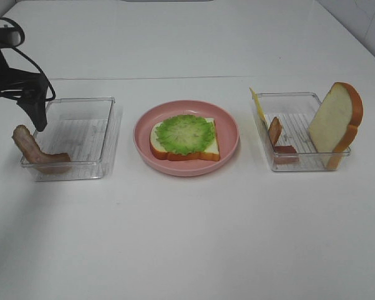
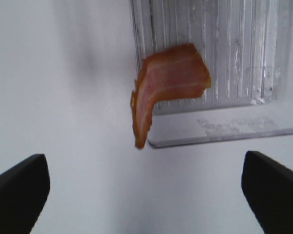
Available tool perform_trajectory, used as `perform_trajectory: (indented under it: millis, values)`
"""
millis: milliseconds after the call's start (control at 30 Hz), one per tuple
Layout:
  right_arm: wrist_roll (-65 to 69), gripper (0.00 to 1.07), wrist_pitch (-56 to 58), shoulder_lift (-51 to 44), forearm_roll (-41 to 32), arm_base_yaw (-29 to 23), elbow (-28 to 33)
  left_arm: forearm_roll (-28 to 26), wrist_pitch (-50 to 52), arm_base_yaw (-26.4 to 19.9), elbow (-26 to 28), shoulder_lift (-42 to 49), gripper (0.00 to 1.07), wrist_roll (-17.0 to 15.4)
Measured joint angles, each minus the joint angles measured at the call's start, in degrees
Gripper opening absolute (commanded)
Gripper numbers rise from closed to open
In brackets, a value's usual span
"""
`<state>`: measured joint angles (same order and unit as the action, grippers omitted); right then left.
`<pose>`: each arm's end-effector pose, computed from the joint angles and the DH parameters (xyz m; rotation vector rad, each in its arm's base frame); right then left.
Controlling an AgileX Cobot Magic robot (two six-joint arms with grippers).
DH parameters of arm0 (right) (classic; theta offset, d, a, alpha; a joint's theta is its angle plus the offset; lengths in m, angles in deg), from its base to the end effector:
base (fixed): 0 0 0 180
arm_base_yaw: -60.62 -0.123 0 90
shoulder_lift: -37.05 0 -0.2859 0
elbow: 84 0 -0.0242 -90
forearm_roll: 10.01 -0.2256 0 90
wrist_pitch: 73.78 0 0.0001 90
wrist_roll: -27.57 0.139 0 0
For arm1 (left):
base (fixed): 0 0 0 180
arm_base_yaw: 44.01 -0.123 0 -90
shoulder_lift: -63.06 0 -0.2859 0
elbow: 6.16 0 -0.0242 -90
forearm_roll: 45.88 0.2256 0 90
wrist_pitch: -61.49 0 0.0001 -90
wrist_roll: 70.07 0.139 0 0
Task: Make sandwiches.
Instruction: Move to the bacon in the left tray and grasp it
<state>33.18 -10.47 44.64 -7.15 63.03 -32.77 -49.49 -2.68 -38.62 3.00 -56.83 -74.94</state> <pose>0.0144 -0.0068 0.2244 0.1514 2.1252 -0.0278 0.3720 -0.0430 0.1754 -0.0242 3.0564 -0.1004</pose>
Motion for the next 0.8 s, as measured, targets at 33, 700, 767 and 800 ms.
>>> perform_trajectory:
  millis: [33, 700, 767, 800]
  values:
    - [0.0, 0.99, 0.0, 0.0, 0.0, 0.0, 0.0, -0.1, 1.9, 0.0, 0.0, -1.5, 1.0, 0.0]
    - [0.0, 0.99, 0.0, 0.0, 0.0, 0.0, 0.0, -0.5, 5.0, 0.0, -0.2, -6.0, 0.62, -0.1]
    - [0.0, 0.99, 0.0, 0.0, 0.0, 0.0, 0.0, -0.5, 5.0, 0.0, -0.2, -6.0, 0.6, -0.1]
    - [0.0, 0.99, 0.0, 0.0, 0.0, 0.0, 0.0, -0.6, 5.0, 0.0, -0.2, -6.0, 0.55, -0.1]
